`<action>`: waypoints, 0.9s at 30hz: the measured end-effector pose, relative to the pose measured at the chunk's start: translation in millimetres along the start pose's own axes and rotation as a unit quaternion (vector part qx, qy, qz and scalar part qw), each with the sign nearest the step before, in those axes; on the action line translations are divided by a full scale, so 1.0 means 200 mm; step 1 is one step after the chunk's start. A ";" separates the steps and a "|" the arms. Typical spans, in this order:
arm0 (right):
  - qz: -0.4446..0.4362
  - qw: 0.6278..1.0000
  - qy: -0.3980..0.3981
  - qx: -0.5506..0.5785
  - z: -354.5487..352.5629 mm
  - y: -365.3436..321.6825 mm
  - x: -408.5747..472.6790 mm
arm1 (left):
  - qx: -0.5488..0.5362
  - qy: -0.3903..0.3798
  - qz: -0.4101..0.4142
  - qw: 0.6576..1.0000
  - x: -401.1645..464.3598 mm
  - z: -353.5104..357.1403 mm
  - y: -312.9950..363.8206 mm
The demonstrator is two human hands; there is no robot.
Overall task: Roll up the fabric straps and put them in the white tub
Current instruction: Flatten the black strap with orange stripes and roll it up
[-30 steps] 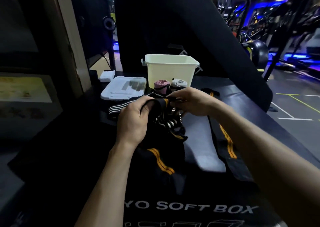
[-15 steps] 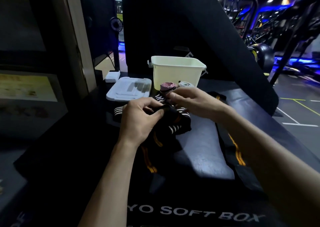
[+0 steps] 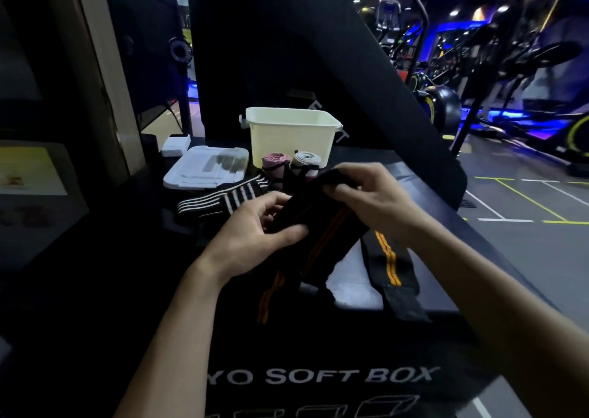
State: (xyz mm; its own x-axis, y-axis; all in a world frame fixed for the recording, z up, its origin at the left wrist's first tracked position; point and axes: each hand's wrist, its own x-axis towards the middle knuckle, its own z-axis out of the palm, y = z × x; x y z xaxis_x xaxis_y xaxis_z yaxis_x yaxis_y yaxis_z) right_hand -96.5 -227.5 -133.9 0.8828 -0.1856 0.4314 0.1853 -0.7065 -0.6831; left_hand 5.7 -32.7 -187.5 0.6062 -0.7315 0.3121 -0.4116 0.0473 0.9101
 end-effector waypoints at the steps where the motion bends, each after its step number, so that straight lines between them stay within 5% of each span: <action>1: 0.017 0.998 0.027 0.054 -0.04 -0.01 -0.01 | 0.010 -0.019 -0.011 1.000 -0.01 0.00 -0.01; 6: 0.093 0.960 0.136 0.228 -0.21 -0.05 -0.03 | -0.018 -0.078 -0.057 0.995 -0.02 0.01 -0.03; 12: 0.183 0.915 0.179 0.312 -0.34 0.03 -0.07 | 0.038 0.082 -0.048 0.995 0.03 0.02 -0.10; 17: 0.236 0.880 0.219 0.349 -0.36 0.08 -0.09 | -0.015 0.088 -0.074 0.993 0.04 0.03 -0.12; 22: 0.231 0.882 0.307 0.272 -0.40 0.18 -0.05 | -0.063 -0.008 -0.052 0.997 0.05 0.05 -0.11; 27: 0.179 0.952 0.246 0.043 -0.47 0.30 -0.03 | 0.020 0.113 0.005 0.993 0.11 0.08 -0.11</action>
State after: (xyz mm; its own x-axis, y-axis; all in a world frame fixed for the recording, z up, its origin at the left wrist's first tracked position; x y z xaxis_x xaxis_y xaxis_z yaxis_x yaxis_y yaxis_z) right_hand -130.9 -333.6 -122.5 0.5908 -0.7159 0.3721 -0.0354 -0.4838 -0.8745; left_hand 18.2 -60.2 -205.5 0.7370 -0.5599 0.3785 -0.4423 0.0240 0.8966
